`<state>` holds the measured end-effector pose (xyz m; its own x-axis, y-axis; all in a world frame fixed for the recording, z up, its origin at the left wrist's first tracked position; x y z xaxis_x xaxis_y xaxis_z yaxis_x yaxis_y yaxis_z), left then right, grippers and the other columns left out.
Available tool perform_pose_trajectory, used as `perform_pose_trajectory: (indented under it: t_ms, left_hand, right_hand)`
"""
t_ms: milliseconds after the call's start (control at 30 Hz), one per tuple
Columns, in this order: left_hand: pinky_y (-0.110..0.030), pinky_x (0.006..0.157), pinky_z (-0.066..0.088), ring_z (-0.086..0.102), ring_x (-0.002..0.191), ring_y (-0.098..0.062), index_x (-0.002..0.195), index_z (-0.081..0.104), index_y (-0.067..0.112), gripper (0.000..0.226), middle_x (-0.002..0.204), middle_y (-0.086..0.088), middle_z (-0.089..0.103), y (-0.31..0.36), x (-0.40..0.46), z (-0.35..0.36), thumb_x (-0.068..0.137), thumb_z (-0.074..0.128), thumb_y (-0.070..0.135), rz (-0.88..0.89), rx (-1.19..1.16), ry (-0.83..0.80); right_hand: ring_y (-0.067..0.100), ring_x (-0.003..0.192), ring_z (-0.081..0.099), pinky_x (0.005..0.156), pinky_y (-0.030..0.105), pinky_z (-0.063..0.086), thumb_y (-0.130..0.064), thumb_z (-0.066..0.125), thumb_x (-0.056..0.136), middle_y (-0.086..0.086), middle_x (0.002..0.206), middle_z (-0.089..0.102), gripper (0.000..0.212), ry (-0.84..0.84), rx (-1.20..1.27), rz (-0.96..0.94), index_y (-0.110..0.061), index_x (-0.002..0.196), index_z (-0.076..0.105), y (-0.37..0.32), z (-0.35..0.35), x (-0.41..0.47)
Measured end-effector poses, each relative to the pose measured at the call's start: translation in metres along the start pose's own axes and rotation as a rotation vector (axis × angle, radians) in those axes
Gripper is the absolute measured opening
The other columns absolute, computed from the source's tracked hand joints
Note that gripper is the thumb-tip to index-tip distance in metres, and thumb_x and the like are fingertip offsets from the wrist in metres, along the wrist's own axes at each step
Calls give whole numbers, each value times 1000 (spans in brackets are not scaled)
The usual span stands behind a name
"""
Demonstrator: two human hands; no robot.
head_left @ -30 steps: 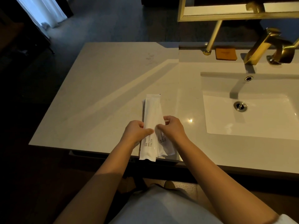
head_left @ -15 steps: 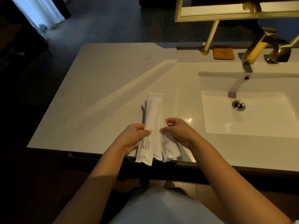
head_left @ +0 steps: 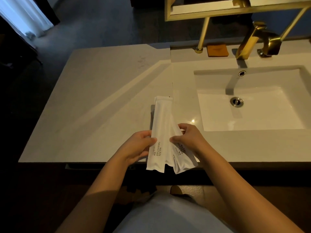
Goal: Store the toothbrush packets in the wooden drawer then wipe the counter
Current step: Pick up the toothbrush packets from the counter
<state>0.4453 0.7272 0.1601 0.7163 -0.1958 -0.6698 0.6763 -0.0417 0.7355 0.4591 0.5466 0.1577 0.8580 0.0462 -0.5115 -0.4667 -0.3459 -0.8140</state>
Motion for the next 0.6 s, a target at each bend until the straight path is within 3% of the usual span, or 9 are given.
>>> perform_pose_trajectory:
  t_ms: [100,167,267,433,533,600]
  left_hand:
    - [-29,63,59,73,84,-19,97,65,17,22,91,-5,75,2,3,5,88,54,1,45,-3,36]
    - [-28,63,59,73,82,-19,94,66,14,18,86,-5,76,1,6,9,88,55,1,53,-29,48]
    - [-29,65,59,72,85,-21,94,67,11,18,87,-6,76,-1,10,16,89,53,0,55,-39,3]
    - [-35,75,59,71,92,-23,107,61,7,21,102,-12,72,-4,11,32,89,52,0,53,-21,-108]
    - [-30,71,59,71,89,-21,111,57,7,23,102,-12,71,-5,7,41,89,51,1,72,43,-187]
    - [-29,65,59,72,84,-20,110,56,9,23,98,-12,72,-7,5,50,89,51,1,66,101,-248]
  right_hand:
    - [12,66,69,59,25,56,-6,70,70,2,83,70,27,-7,133,-3,-15,96,66,3,-4,-8]
    - [15,64,67,59,25,54,-10,61,79,5,80,69,9,-69,216,23,-10,87,66,6,-11,-13]
    - [14,56,49,50,20,42,-5,45,86,6,64,51,15,-154,376,58,-3,75,55,14,-27,-21]
    - [5,36,43,36,16,34,5,45,82,-5,44,50,18,-9,393,37,2,81,63,30,-38,-43]
    - [5,36,51,37,14,35,4,44,80,-9,44,59,29,139,409,44,-7,83,70,40,-38,-63]
    - [3,35,48,37,14,36,0,47,80,-10,42,57,28,209,440,41,-15,74,70,48,-37,-80]
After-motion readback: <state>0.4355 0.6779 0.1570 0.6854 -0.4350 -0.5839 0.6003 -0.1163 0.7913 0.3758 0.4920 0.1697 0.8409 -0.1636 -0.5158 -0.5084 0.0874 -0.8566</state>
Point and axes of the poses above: each hand's wrist, its own x-axis towards the middle knuckle, its own z-axis out of the palm, y = z × x, the point moved 1 cm from there along x, towards the middle knuckle
